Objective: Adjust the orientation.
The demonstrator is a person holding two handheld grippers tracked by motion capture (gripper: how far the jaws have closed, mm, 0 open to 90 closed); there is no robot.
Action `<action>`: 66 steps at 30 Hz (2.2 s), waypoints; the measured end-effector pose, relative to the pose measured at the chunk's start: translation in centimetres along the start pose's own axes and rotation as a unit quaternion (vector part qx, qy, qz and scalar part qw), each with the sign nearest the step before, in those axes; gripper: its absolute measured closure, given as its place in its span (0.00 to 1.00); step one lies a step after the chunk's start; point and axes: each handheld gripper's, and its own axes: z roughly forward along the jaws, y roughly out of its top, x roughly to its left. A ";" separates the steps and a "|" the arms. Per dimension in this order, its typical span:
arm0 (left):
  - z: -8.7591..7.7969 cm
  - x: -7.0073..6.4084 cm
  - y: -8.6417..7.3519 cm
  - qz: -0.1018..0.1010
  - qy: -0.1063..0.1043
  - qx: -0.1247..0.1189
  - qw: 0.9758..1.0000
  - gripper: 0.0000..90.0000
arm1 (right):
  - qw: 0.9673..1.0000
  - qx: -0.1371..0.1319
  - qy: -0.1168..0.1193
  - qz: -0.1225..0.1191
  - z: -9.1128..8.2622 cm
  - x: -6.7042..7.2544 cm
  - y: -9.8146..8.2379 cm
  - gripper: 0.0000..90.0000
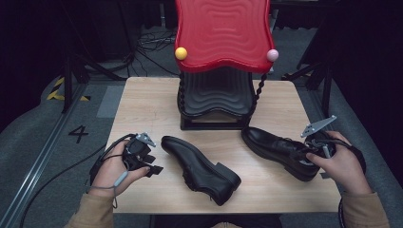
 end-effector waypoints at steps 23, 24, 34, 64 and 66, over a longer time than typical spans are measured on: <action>0.0 0.1 -0.3 -0.024 -0.008 -0.001 1.000 0.54 | 0.999 -0.027 0.030 -0.025 0.1 1.9 1.8 1.00; 0.0 0.1 -0.4 -0.026 -0.009 -0.001 1.000 0.53 | 0.999 -0.029 0.034 -0.031 0.2 2.1 2.0 1.00; 0.0 -0.2 -0.1 -0.017 -0.013 -0.006 1.000 0.53 | 0.995 -0.028 0.067 -0.065 1.7 4.2 3.8 1.00; 1.2 -3.3 2.6 0.034 -0.070 -0.038 0.996 0.80 | 0.979 -0.035 0.136 -0.147 7.5 10.6 7.6 1.00; 1.3 -3.3 2.7 0.034 -0.070 -0.035 0.996 0.80 | 0.978 -0.039 0.140 -0.153 7.8 11.0 7.8 1.00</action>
